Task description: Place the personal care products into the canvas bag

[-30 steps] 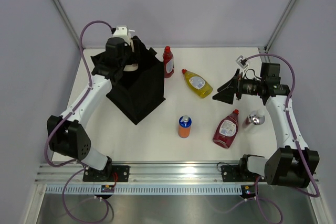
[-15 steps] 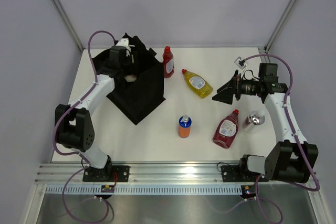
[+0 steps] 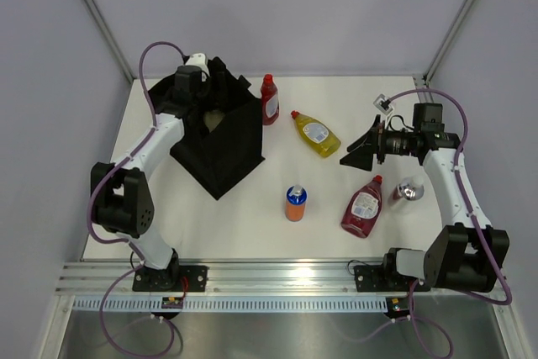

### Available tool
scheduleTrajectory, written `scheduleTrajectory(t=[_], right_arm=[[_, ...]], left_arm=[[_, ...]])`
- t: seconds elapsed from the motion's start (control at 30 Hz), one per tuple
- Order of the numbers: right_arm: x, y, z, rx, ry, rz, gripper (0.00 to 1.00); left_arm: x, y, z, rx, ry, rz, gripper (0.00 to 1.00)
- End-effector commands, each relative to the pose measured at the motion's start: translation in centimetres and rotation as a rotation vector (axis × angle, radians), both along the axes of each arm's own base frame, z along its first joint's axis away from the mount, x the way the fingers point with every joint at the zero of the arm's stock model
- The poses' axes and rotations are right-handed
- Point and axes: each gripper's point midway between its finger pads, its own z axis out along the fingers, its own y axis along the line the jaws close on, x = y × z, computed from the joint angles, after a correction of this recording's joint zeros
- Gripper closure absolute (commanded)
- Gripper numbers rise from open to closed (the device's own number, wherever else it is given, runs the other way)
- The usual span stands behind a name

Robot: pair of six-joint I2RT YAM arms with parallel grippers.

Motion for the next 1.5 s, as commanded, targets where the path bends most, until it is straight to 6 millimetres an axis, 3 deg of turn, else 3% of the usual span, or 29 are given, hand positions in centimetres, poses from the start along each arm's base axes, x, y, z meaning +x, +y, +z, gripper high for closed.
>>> scheduleTrajectory(t=[0.0, 0.1, 0.13, 0.17, 0.23, 0.27, 0.33, 0.37, 0.4, 0.43, 0.47, 0.5, 0.53, 0.57, 0.6, 0.67, 0.7, 0.83, 0.9, 1.07, 1.2, 1.37, 1.47], right_arm=[[-1.0, 0.0, -0.1, -0.02, -0.054, 0.06, 0.01], [-2.1, 0.6, -0.3, -0.086, -0.1, 0.13, 0.01], [-3.1, 1.1, -1.2, -0.159, -0.137, 0.183, 0.0], [-3.7, 1.3, -2.0, -0.201, -0.15, 0.209, 0.0], [-4.3, 2.0, -2.5, -0.292, -0.261, 0.248, 0.01], [-5.1, 2.4, -4.3, -0.367, -0.276, 0.282, 0.0], [-4.4, 2.9, -4.2, -0.432, -0.4, 0.25, 0.0], [-5.1, 3.7, -5.3, -0.447, -0.411, 0.272, 0.0], [-4.5, 4.3, -4.6, -0.443, -0.481, 0.249, 0.0], [-3.9, 4.5, -4.7, -0.463, -0.497, 0.217, 0.01], [-4.1, 5.2, -5.6, -0.464, -0.484, 0.206, 0.0], [-3.1, 5.9, -4.9, -0.443, -0.515, 0.163, 0.0], [-3.2, 6.3, -5.0, -0.435, -0.53, 0.179, 0.01], [-3.4, 6.7, -5.7, -0.43, -0.523, 0.187, 0.0], [-3.2, 7.7, -5.6, -0.409, -0.54, 0.191, 0.01], [-3.3, 8.6, -6.4, -0.402, -0.529, 0.204, 0.01], [-3.1, 9.5, -6.8, -0.391, -0.516, 0.212, 0.01], [-3.7, 11.2, -8.6, -0.368, -0.451, 0.287, 0.0], [-4.3, 11.8, -9.3, -0.36, -0.452, 0.34, 0.01], [-4.2, 12.9, -9.6, -0.354, -0.436, 0.384, 0.0], [-6.0, 13.5, -10.2, -0.336, -0.395, 0.5, 0.01], [-5.5, 14.1, -10.5, -0.349, -0.4, 0.49, 0.01], [-5.4, 14.3, -10.8, -0.351, -0.379, 0.498, 0.08]], left_arm=[[1.0, -1.1, 6.3, -0.075, -0.152, -0.061, 0.01], [-0.9, -2.7, 10.3, -0.132, -0.225, -0.167, 0.01], [-1.6, -3.3, 11.2, -0.149, -0.239, -0.206, 0.01], [-3.0, -3.5, 13.7, -0.165, -0.289, -0.235, 0.01], [-5.0, -4.2, 15.2, -0.187, -0.318, -0.297, 0.01], [-6.9, -4.1, 17.5, -0.199, -0.367, -0.322, 0.01], [-9.2, -4.6, 18.9, -0.219, -0.4, -0.378, 0.01], [-10.4, -4.5, 18.2, -0.226, -0.388, -0.387, 0.01], [-12.5, -4.2, 19.8, -0.233, -0.435, -0.399, 0.01], [-13.6, -4.3, 18.5, -0.236, -0.412, -0.412, 0.01], [-14.7, -4.1, 18.3, -0.245, -0.41, -0.413, 0.01], [-16.7, -3.6, 19.4, -0.25, -0.453, -0.414, 0.01], [-17.7, -3.4, 19.1, -0.256, -0.453, -0.413, 0.01], [-18.5, -3.3, 17.3, -0.264, -0.414, -0.405, 0.01], [-20.3, -2.8, 18.0, -0.271, -0.45, -0.402, 0.01], [-21.8, -2.5, 17.1, -0.295, -0.437, -0.388, 0.01], [-22.3, -2.4, 15.7, -0.302, -0.411, -0.382, 0.01], [-25.4, -1.6, 14.6, -0.33, -0.427, -0.364, 0.01], [-26.0, -1.3, 13.9, -0.332, -0.412, -0.347, 0.01], [-27.8, -0.8, 14.4, -0.36, -0.441, -0.335, 0.01], [-28.6, -0.5, 15.1, -0.379, -0.47, -0.323, 0.01], [-29.2, -0.4, 14.8, -0.393, -0.464, -0.318, 0.01], [-29.5, -0.3, 14.7, -0.395, -0.46, -0.315, 0.01]])
